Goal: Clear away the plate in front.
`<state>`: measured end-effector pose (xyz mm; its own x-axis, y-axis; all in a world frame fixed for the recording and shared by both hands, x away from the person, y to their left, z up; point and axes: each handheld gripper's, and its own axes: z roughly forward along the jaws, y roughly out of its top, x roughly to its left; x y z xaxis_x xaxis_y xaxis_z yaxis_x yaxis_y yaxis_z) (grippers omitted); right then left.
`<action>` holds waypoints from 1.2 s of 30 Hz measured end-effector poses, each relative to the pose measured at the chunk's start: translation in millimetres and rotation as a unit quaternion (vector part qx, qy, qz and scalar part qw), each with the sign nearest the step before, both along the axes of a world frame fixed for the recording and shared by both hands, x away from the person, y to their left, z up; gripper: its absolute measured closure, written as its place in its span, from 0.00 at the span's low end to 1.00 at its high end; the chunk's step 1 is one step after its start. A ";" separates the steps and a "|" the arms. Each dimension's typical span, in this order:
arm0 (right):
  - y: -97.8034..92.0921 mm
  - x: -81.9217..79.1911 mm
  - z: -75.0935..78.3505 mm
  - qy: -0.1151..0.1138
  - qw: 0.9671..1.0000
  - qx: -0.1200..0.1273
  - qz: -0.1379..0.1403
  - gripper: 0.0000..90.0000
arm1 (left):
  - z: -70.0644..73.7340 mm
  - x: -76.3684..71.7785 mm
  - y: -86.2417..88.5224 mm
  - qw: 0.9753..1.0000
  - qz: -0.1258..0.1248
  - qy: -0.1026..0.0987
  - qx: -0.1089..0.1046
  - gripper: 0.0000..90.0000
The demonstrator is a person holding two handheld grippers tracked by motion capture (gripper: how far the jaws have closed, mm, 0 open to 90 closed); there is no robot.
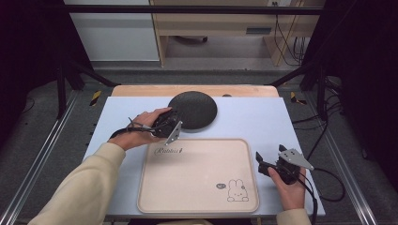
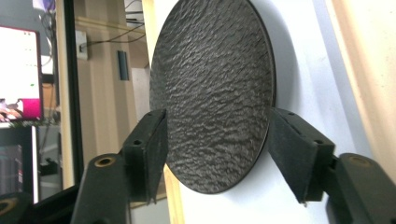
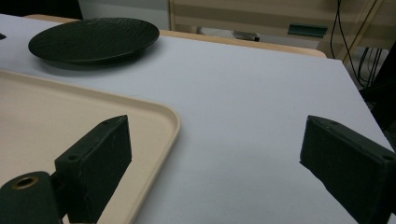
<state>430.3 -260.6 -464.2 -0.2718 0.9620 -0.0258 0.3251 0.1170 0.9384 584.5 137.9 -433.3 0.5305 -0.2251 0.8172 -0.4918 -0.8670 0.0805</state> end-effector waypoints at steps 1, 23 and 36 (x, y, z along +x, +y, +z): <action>0.1 -0.1 0.2 0.001 1.000 0.001 -0.001 0.10 | -1.7 -0.5 -1.1 1.000 -0.005 -0.006 0.005 0.45; -1.4 0.5 -0.7 0.005 1.000 0.000 -0.001 0.10 | -30.3 9.1 4.8 0.999 -0.020 -0.020 0.040 0.59; -0.4 1.0 -2.5 0.010 1.000 -0.003 -0.001 0.10 | -41.9 16.8 6.4 0.998 -0.034 -0.037 0.043 0.70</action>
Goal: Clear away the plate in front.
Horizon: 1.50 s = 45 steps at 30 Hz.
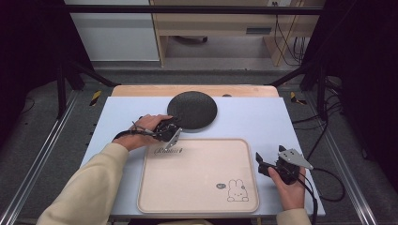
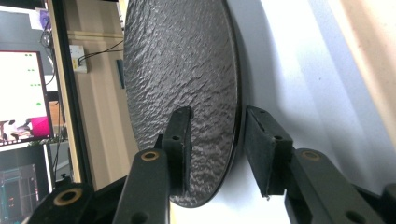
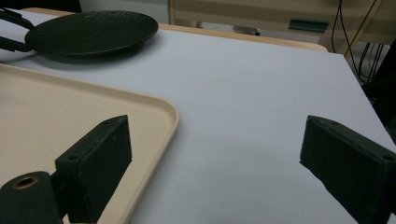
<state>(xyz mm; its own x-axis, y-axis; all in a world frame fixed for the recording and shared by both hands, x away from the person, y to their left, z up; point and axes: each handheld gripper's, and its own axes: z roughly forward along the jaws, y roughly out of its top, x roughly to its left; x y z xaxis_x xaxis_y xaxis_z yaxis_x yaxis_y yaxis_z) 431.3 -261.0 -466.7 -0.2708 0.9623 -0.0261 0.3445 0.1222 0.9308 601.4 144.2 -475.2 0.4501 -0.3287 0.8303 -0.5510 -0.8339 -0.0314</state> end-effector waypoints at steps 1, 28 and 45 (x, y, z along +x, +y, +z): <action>0.1 -0.1 0.0 0.000 1.000 0.000 0.000 0.10 | -0.5 0.3 -0.4 1.000 -0.001 0.000 0.000 0.71; 1.2 0.2 -1.1 0.004 1.000 0.004 0.003 0.11 | -8.4 6.6 -6.7 1.000 -0.011 -0.019 0.014 0.79; 1.4 0.4 -1.5 0.006 1.000 0.004 0.003 0.11 | -12.0 10.0 -8.2 1.000 -0.007 -0.022 0.015 0.82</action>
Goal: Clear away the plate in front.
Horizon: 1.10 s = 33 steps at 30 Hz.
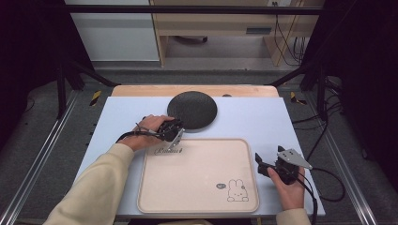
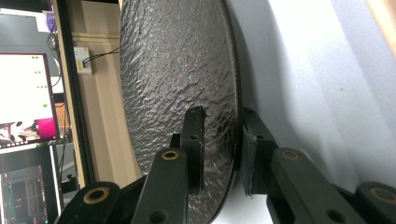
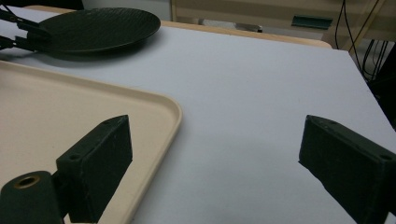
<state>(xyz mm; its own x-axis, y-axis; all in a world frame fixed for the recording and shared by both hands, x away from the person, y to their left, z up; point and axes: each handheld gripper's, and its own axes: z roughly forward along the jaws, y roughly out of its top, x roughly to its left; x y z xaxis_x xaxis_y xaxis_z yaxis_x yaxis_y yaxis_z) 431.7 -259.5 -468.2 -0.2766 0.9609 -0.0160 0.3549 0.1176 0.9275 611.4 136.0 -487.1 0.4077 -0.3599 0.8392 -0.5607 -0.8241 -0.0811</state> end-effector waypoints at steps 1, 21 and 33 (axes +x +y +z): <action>0.0 0.0 0.0 0.000 1.000 0.000 0.000 0.11 | -3.0 0.9 0.2 1.000 -0.002 0.011 -0.017 0.82; 0.1 0.3 -0.8 0.004 1.000 0.000 0.000 0.11 | -4.8 5.2 -1.6 1.000 0.006 0.000 -0.005 0.83; 0.1 0.1 -1.0 0.005 1.000 0.001 0.001 0.11 | -6.3 5.6 -1.6 1.000 0.009 0.004 -0.006 0.85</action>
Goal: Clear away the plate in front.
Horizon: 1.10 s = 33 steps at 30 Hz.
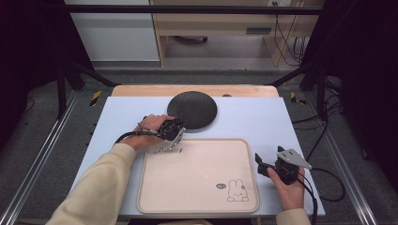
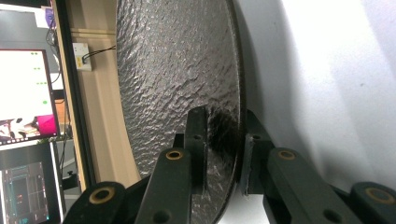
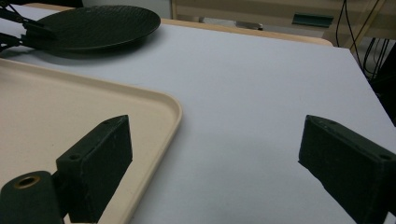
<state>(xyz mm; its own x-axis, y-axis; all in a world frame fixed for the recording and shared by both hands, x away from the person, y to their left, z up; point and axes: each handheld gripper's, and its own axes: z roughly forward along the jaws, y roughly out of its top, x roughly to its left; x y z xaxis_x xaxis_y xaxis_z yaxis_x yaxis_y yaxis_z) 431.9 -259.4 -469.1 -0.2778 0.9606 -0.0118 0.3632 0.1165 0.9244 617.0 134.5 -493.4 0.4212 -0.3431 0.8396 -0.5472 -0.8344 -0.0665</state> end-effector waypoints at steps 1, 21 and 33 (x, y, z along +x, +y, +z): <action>-0.3 0.4 -0.3 -0.001 1.000 -0.003 0.001 0.11 | 0.2 -0.2 -0.3 1.000 -0.001 -0.003 0.004 0.86; 0.0 0.8 -0.8 0.000 1.000 -0.005 0.002 0.11 | 2.6 -14.1 -8.9 0.998 -0.022 -0.061 0.005 0.96; 0.6 0.9 -1.0 0.002 1.000 -0.004 0.002 0.11 | 2.9 -26.1 -5.0 0.998 -0.028 -0.058 -0.013 0.95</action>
<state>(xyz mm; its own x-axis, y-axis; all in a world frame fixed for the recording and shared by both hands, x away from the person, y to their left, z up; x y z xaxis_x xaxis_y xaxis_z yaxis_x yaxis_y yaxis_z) 432.8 -258.8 -470.1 -0.2813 0.9595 -0.0174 0.3670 0.1243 0.9219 590.9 129.4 -490.6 0.3013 -0.3402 0.8908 -0.5827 -0.8051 -0.1104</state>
